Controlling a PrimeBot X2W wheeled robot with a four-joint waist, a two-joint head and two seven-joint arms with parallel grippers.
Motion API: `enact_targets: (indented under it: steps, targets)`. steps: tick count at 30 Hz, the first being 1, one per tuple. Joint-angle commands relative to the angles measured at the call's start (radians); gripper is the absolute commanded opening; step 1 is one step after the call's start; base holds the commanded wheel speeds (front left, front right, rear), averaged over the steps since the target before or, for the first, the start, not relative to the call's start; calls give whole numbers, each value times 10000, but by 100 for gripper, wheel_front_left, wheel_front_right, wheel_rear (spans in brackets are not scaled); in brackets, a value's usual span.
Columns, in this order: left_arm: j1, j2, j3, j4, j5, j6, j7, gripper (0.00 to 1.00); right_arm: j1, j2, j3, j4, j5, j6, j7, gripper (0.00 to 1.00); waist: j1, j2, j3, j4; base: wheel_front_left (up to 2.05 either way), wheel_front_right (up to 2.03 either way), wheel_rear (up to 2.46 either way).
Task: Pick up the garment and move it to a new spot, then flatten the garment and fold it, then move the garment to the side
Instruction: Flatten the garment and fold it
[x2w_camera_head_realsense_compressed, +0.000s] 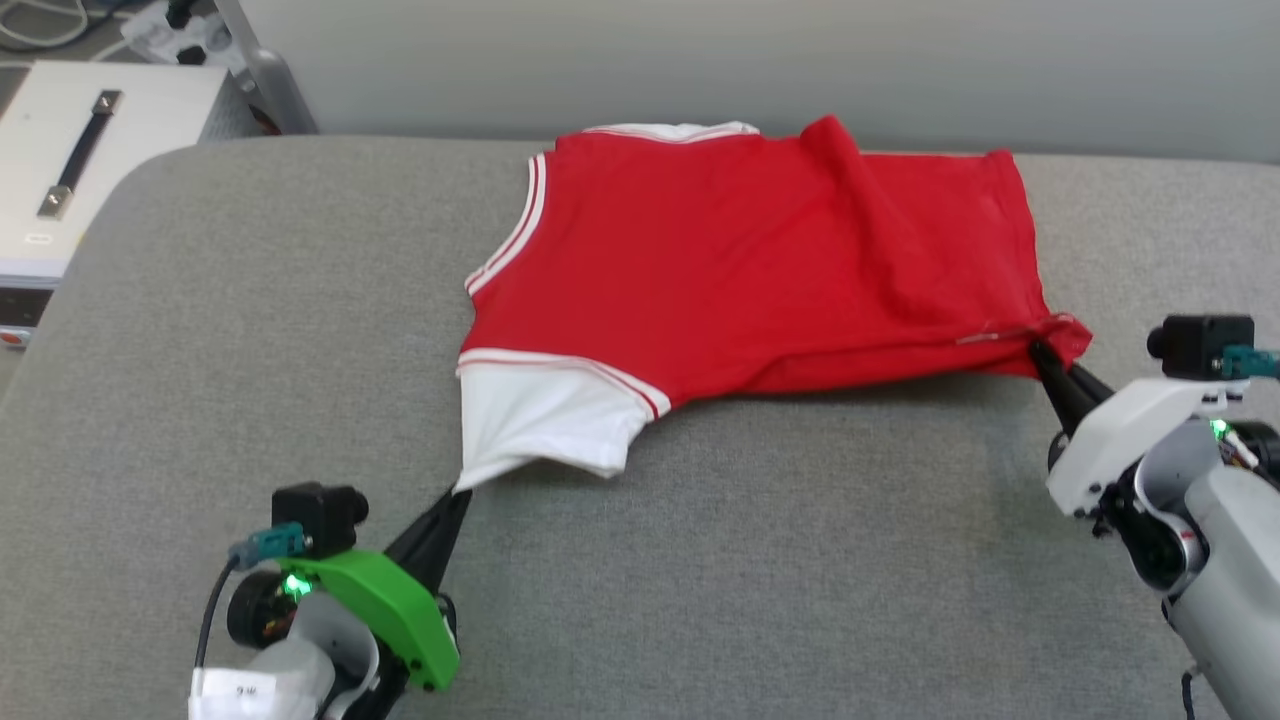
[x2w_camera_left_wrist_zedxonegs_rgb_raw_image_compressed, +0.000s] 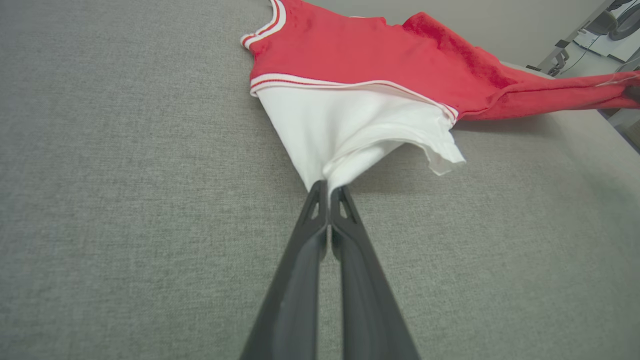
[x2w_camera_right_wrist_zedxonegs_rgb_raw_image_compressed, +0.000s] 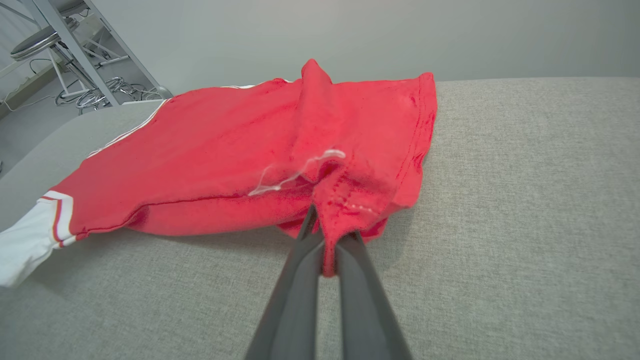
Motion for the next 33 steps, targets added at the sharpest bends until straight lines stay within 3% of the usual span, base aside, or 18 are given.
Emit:
enact_targets:
  steps: [1,9,20,27,33]
  targets:
    - [323,174,-33,-196,-109,64,103,0,328,-43,15,-62,100,-11,-89,0,2,0,-501,134,0,0,0]
    - [1503,931,-532,-1343,-261,162,1048,0,1724,-194,245,-377,271,-11,148,0,2,0,-1152,183,0,0,0]
    - [3287,1899,-1077,-3408,-517,473,1762,0,4125,-705,-12,-1819,400,-11,1051,0,2,0,-1761,183,0,0,0]
    - [4269,2418,-1136,-4410,-735,849,1806,0,5889,-995,-1021,-3148,365,-11,1558,0,2,0,-1943,199,0,0,0]
    - [4414,2729,-717,-4760,-821,1087,1427,0,6711,-842,-2250,-4094,-25,-11,1929,0,2,0,-1966,168,0,0,0]
